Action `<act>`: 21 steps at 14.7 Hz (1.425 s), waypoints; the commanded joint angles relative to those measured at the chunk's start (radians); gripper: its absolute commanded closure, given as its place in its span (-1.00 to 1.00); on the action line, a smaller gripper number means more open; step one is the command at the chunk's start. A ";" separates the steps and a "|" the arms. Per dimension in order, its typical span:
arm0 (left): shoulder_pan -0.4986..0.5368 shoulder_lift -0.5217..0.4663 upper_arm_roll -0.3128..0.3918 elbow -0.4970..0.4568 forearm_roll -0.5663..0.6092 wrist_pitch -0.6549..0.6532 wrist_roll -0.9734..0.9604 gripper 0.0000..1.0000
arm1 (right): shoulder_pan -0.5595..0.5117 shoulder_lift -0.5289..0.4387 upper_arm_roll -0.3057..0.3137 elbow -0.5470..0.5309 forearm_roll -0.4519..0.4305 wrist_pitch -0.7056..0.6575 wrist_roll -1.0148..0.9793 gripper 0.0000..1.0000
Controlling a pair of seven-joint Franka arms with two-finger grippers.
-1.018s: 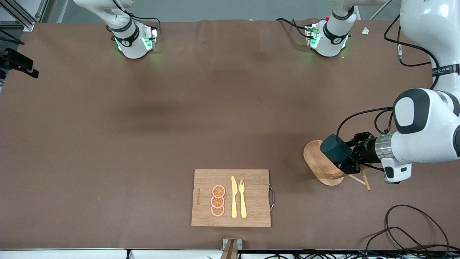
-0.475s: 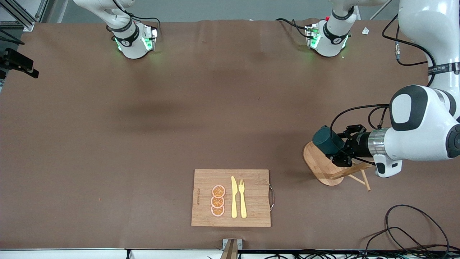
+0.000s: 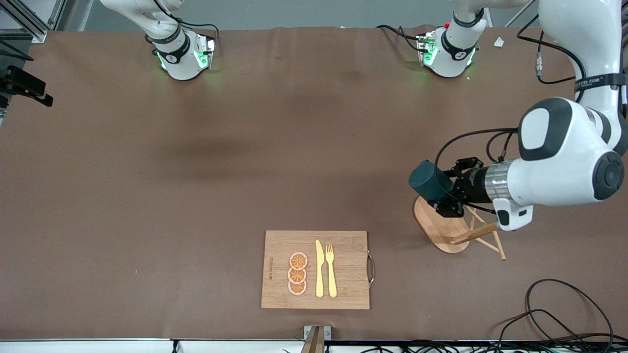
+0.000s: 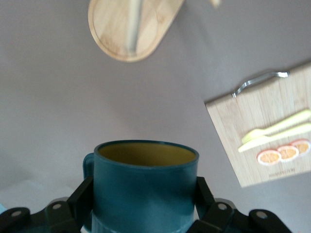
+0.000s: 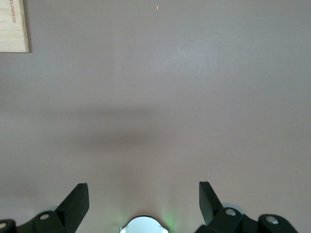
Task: Transfer cup from left to right arm and place
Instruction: 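Lift the teal mug off the stand peg with the left gripper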
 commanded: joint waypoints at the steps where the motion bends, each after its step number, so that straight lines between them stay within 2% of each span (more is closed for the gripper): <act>1: -0.062 -0.040 -0.006 -0.006 0.064 -0.002 -0.061 -0.22 | -0.004 -0.015 0.005 -0.019 0.003 0.004 0.001 -1.00; 4: -0.140 -0.061 -0.007 -0.001 0.124 0.056 -0.104 -0.22 | -0.007 -0.015 0.005 -0.017 0.003 0.006 0.001 -1.00; 8: -0.293 -0.072 -0.007 -0.001 0.263 0.142 -0.239 -0.23 | -0.007 -0.015 0.005 -0.017 -0.005 0.018 -0.002 -1.00; 12: -0.433 -0.072 -0.007 -0.003 0.372 0.229 -0.261 -0.26 | -0.009 -0.015 0.004 -0.017 -0.009 0.029 -0.004 -1.00; 16: -0.612 -0.051 -0.009 -0.012 0.606 0.326 -0.342 -0.25 | -0.008 -0.015 0.004 -0.017 -0.009 0.020 0.002 -1.00; 18: -0.698 -0.017 -0.013 -0.014 0.767 0.352 -0.413 -0.24 | -0.007 -0.015 0.004 -0.017 -0.009 0.015 0.007 -1.00; 21: -0.806 0.038 -0.013 -0.032 0.942 0.383 -0.505 -0.22 | -0.008 -0.015 0.004 -0.014 -0.009 0.007 0.008 -1.00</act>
